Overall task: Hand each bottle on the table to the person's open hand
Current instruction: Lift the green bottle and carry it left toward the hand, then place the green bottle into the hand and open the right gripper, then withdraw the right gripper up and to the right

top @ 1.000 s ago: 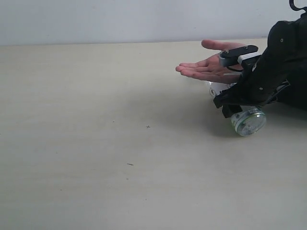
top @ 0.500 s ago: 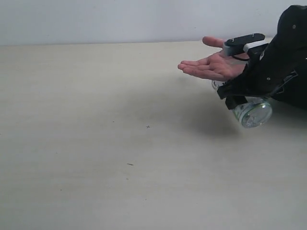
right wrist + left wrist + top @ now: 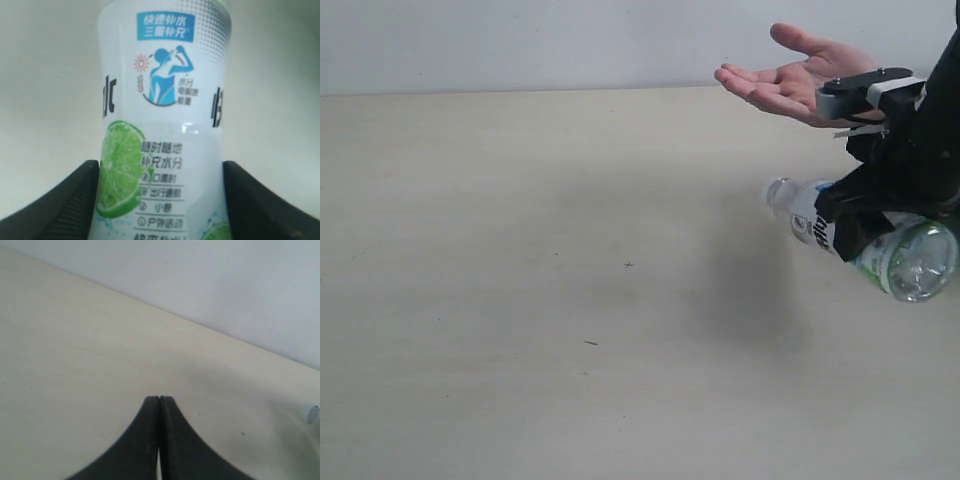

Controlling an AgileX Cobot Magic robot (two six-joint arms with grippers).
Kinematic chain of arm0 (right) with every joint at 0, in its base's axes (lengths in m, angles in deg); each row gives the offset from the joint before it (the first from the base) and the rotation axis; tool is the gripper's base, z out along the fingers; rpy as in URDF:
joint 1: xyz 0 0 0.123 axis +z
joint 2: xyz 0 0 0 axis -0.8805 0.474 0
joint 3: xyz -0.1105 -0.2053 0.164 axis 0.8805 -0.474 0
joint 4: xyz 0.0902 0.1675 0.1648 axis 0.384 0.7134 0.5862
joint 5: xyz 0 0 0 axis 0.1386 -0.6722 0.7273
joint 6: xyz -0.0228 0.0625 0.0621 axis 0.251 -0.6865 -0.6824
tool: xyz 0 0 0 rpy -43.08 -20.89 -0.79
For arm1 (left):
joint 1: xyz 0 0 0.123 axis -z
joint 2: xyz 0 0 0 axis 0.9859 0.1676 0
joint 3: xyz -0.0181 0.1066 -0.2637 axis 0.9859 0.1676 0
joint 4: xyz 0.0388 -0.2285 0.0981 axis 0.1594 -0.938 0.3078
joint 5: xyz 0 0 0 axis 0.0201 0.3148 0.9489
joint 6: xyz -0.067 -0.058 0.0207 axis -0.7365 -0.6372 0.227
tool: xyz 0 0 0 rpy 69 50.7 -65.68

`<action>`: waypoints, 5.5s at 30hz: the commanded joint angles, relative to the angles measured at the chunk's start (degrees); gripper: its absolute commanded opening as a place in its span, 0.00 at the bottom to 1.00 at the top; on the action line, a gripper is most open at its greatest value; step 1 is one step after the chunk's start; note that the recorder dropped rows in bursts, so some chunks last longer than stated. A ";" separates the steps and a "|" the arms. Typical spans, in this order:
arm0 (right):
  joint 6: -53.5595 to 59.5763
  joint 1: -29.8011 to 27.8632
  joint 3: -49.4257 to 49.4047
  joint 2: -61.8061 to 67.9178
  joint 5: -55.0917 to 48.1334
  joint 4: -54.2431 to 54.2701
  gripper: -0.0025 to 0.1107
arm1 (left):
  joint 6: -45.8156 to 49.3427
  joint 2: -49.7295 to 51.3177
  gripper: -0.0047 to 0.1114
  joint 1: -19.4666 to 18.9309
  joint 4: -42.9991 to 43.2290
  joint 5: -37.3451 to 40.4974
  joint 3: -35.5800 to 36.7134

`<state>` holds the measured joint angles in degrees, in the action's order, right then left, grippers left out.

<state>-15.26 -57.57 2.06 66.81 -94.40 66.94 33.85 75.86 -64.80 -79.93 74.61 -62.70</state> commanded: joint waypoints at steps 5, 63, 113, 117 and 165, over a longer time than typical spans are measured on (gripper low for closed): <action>3.10 0.26 -1.22 -9.09 -13.06 3.82 0.02 | -0.10 0.08 0.04 -0.29 -0.08 -0.07 0.15; 2.64 0.26 21.37 11.01 7.29 6.77 0.02 | -0.10 0.08 0.04 -0.29 -0.08 -0.07 0.15; 0.67 0.26 22.65 14.07 7.29 7.50 0.69 | -0.10 0.08 0.04 -0.29 -0.08 -0.07 0.15; 0.06 0.26 25.43 12.37 5.35 7.63 0.69 | -0.10 0.08 0.04 -0.29 -0.08 -0.07 0.15; 20.81 0.26 -37.34 -50.14 48.51 47.15 0.02 | -0.10 0.08 0.04 -0.29 -0.08 -0.07 0.15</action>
<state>7.70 -57.48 -34.97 17.17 -46.96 109.99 33.85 75.86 -64.80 -79.93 74.61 -62.70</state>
